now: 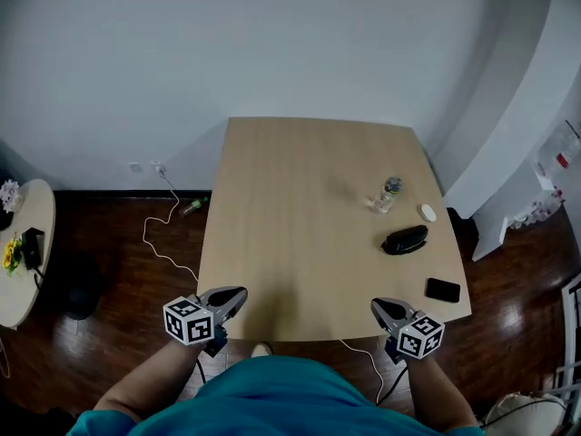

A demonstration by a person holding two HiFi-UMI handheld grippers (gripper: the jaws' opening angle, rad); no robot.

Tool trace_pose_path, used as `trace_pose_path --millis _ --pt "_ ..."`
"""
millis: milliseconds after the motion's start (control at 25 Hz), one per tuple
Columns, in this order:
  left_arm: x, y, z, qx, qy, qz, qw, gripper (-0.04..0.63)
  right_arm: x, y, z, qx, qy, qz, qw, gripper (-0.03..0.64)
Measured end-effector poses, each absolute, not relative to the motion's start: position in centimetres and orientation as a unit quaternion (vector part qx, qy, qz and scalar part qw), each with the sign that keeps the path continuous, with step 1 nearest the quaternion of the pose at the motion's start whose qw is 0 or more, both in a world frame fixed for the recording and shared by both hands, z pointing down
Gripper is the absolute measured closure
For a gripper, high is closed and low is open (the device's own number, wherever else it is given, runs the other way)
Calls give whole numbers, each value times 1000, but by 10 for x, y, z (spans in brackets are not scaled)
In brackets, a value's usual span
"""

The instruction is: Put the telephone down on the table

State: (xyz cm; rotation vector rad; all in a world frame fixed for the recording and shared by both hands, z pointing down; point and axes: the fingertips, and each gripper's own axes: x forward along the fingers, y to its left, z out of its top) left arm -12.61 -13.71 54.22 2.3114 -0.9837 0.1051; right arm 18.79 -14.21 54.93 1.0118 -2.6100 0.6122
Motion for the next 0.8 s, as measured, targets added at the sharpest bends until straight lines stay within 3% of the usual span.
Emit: trace_pose_path --millis 320,800 --pt "-184 -62 522 844 -448 15 295 589 109 -112 556 258 -935 193 147 615" --pt "-395 36 522 849 -459 2 264 590 -85 -49 539 278 -934 185 124 614"
